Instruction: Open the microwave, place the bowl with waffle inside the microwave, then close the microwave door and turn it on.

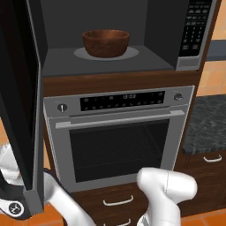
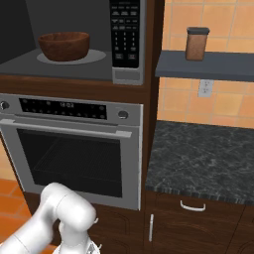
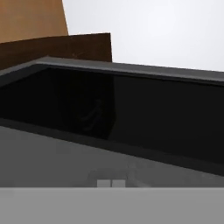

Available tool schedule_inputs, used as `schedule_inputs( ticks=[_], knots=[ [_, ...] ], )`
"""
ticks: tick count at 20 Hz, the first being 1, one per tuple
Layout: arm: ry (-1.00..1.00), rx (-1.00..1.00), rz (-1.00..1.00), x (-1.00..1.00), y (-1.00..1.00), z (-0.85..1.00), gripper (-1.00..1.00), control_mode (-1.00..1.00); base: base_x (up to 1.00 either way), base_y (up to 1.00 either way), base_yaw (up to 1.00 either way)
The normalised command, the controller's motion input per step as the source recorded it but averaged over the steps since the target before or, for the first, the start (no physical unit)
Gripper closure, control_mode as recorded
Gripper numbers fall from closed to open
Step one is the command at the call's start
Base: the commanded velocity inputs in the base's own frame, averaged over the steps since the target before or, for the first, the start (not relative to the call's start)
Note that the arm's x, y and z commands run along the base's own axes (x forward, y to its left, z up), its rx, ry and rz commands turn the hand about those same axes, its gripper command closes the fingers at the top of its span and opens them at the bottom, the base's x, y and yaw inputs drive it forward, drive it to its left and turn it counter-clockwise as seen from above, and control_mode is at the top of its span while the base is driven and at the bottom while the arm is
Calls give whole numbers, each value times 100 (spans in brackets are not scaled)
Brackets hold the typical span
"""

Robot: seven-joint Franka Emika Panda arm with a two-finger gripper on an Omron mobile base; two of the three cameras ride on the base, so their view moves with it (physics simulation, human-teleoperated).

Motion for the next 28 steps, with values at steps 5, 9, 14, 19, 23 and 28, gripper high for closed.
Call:
schedule_inputs(
  ticks=[5,9,14,19,23,28],
  knots=[
    [3,12,3,-28,-100,45,100,-100,0,0,0],
    [4,7,6,-36,-100,41,100,-100,0,0,0],
    [36,0,2,-5,-100,43,100,-100,0,0,0],
    [67,-5,4,24,-100,26,100,-100,0,0,0],
    [80,-9,12,56,-95,2,100,-100,0,0,0],
    [64,-2,21,89,-71,0,100,-100,0,0,0]
  ],
)
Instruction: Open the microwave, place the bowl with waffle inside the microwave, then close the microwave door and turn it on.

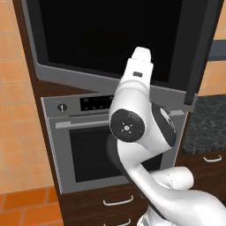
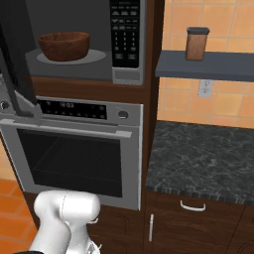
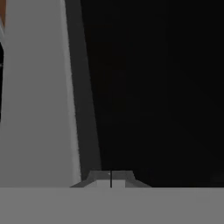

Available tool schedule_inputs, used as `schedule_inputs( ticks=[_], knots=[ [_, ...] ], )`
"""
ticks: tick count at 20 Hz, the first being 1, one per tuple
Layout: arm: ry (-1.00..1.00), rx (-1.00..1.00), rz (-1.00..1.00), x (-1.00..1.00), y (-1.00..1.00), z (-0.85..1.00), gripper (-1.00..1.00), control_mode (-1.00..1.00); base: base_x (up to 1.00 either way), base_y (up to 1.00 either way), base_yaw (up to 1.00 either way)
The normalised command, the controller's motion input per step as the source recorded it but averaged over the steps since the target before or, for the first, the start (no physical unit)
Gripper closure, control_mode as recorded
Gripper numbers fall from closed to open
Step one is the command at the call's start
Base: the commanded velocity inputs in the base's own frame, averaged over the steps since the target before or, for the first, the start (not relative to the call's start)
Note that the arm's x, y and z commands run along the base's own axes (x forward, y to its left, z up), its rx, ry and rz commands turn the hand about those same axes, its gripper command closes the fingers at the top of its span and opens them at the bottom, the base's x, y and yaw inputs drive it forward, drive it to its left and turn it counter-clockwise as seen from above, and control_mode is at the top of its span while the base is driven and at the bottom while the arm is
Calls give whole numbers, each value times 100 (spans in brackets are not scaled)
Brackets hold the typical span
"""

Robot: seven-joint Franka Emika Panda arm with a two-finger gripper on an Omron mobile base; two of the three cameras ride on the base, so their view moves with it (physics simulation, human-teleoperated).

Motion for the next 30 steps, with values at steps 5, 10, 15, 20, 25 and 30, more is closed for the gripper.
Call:
schedule_inputs(
  ticks=[5,10,15,20,25,30],
  knots=[
    [27,1,23,100,-18,0,100,-100,0,0,0],
    [23,-1,6,88,-36,-20,100,-100,0,0,0],
    [0,1,0,100,-9,-11,100,-100,0,0,0],
    [-11,8,1,100,-9,-20,100,-100,0,0,0],
    [-10,11,5,100,-8,-15,100,-100,0,0,0],
    [0,11,8,98,-27,-2,100,-100,0,0,0]
  ],
)
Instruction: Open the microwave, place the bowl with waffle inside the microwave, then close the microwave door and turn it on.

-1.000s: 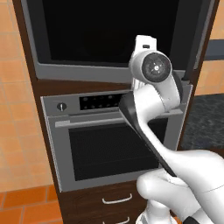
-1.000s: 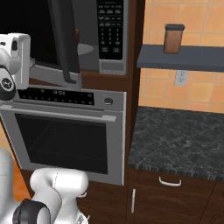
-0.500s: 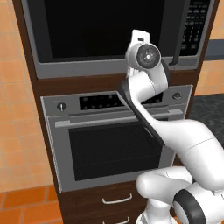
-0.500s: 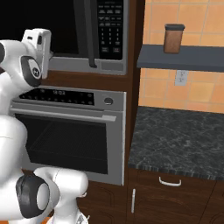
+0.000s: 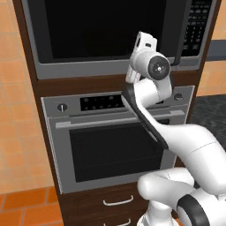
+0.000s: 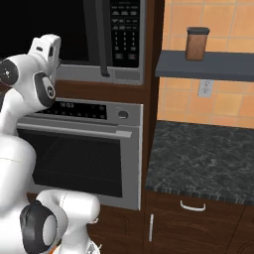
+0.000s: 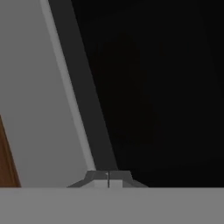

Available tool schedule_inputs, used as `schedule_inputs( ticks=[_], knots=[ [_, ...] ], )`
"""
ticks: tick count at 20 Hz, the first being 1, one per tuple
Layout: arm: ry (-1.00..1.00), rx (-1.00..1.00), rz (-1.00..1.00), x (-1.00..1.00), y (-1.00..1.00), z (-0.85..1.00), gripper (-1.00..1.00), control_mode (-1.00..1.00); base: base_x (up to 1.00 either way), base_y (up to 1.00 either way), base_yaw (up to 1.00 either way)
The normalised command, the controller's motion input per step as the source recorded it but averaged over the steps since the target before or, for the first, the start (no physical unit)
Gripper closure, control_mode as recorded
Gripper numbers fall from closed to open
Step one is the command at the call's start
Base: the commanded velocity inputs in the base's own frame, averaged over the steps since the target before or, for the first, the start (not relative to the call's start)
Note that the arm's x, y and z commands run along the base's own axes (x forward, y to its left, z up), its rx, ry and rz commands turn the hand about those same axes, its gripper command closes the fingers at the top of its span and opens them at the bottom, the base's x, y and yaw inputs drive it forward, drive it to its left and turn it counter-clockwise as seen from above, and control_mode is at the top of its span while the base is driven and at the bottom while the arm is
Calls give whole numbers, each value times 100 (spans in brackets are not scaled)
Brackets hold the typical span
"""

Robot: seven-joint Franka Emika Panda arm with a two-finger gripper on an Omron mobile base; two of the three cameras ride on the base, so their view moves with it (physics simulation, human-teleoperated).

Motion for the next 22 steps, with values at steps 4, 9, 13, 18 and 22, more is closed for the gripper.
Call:
schedule_inputs(
  ticks=[4,9,13,18,22],
  knots=[
    [0,1,17,-13,-81,1,100,-100,0,0,0],
    [0,0,23,-83,-92,9,100,-100,0,0,0],
    [0,0,27,-89,-94,6,100,-100,0,0,0],
    [0,0,4,-10,-71,2,100,-100,0,0,0],
    [-5,1,4,0,-51,4,100,-100,0,0,0]
  ],
)
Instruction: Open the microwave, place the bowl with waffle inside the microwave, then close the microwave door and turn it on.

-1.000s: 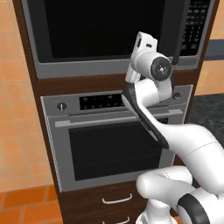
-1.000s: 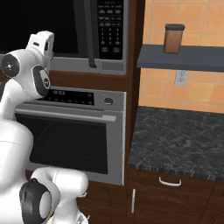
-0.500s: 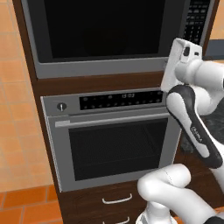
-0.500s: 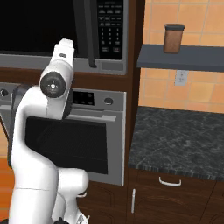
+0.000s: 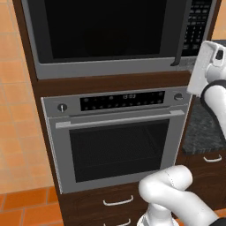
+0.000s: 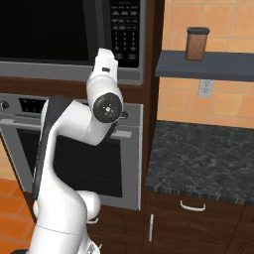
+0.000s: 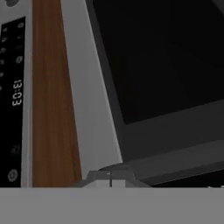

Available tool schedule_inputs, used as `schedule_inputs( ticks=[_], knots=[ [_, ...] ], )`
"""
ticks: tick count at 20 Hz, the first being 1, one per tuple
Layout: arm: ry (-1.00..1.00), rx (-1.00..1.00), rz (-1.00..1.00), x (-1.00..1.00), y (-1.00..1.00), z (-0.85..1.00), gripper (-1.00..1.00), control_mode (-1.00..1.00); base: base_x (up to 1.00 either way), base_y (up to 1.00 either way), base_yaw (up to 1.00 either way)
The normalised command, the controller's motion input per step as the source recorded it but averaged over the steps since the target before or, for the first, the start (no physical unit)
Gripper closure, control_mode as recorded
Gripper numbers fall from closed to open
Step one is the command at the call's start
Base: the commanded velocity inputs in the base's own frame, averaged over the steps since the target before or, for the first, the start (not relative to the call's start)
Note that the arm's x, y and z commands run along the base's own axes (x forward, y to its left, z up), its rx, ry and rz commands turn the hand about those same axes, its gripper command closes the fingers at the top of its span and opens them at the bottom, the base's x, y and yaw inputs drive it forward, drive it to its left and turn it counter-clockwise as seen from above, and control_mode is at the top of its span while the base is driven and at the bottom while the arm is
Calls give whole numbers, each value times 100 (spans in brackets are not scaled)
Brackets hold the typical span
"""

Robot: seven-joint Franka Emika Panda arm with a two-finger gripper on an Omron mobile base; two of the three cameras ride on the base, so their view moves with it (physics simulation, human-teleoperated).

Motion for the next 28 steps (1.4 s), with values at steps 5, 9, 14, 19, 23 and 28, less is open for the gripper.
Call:
schedule_inputs(
  ticks=[5,9,14,19,23,28],
  knots=[
    [-7,2,2,0,-49,31,100,-100,0,0,0],
    [0,0,0,22,-5,33,100,-100,0,0,0],
    [1,0,0,46,-4,7,100,-100,0,0,0],
    [1,1,0,62,-10,-5,100,-100,0,0,0],
    [0,5,0,69,-1,-9,100,-100,0,0,0],
    [0,3,0,72,-11,-17,100,-100,0,0,0]
  ],
)
